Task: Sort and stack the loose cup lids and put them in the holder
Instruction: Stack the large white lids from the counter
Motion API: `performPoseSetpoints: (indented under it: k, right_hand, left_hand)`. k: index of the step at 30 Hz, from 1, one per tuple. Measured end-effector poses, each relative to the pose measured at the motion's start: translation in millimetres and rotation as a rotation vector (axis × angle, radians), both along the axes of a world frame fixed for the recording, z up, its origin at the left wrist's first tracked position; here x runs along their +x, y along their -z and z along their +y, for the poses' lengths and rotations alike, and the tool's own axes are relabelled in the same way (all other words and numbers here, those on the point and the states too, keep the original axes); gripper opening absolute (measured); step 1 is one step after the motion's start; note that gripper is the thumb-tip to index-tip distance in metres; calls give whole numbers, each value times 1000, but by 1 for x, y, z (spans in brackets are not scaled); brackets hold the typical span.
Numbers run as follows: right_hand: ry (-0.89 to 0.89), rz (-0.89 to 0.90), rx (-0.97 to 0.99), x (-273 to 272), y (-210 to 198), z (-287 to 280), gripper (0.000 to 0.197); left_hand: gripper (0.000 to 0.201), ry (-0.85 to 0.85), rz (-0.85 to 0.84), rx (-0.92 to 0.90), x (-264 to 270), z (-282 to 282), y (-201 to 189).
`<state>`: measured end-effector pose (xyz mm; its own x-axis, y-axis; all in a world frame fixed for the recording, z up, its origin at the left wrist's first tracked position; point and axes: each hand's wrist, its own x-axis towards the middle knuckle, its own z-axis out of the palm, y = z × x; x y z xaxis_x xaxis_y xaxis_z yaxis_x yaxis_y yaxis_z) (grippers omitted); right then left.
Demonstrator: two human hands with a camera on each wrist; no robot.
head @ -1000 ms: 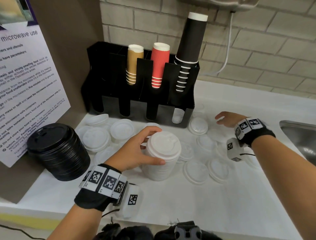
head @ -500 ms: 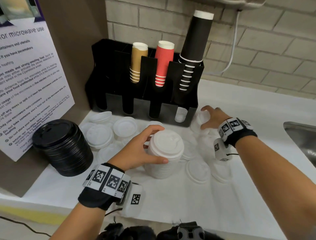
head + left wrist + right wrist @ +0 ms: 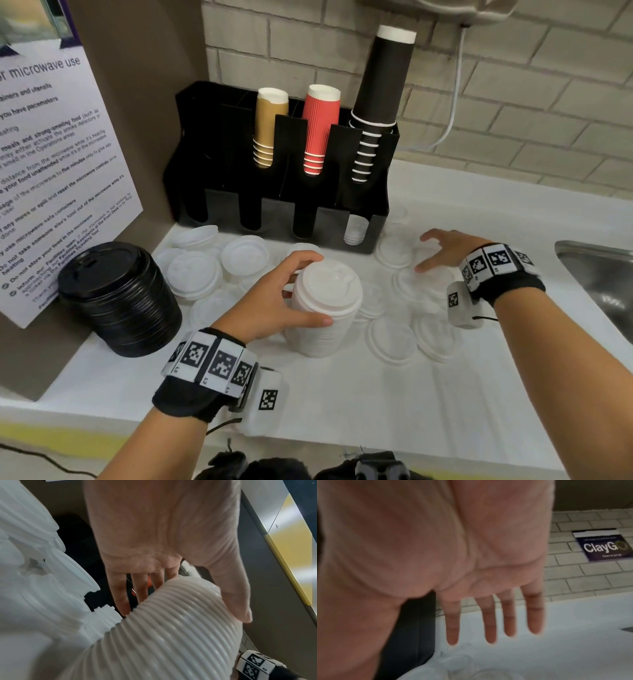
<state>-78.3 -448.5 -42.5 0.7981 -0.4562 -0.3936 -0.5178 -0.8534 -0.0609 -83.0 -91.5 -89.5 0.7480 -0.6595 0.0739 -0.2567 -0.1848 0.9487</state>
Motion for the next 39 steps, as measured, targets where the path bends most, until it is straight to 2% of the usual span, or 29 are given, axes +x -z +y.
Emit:
performPoseSetpoints:
  k: [3, 7, 14, 18, 21, 23, 25, 27, 31, 33, 37, 39]
  right_hand:
    - [-35, -94, 26, 18, 8, 12, 68]
    - [-16, -80, 75, 38, 20, 26, 57]
    - [22, -170, -93, 57, 24, 16, 41]
    - [-76, -120, -9, 69, 25, 12, 57]
    - [-203, -32, -19, 81, 28, 11, 58]
    - [-280, 37, -101, 87, 32, 10, 62]
    - [-371, 104, -277, 89, 33, 13, 69]
    - [-468, 114, -384, 90, 33, 19, 74]
    - [-468, 82, -460, 91, 35, 20, 82]
    - [-426, 30, -436, 93, 36, 16, 80]
    - [-170, -128, -107, 99, 32, 6, 42]
    - [-130, -159, -31, 98, 32, 4, 37]
  left_hand:
    - [76, -2, 2, 7, 2, 0, -2]
    - [77, 4, 0, 16, 2, -1, -5]
    - [75, 12, -7, 22, 3, -1, -7]
    - [75, 14, -9, 27, 3, -2, -8]
    - [76, 10, -15, 36, 3, -1, -8]
    - [76, 9, -18, 44, 3, -1, -9]
    - [76, 8, -18, 48, 2, -1, -8]
    - [76, 6, -15, 48, 3, -1, -8]
    - [76, 9, -15, 44, 3, -1, -9]
    - [76, 11, -12, 41, 3, -1, -8]
    - [76, 16, -11, 37, 3, -1, -8]
    - [75, 16, -18, 33, 3, -1, -8]
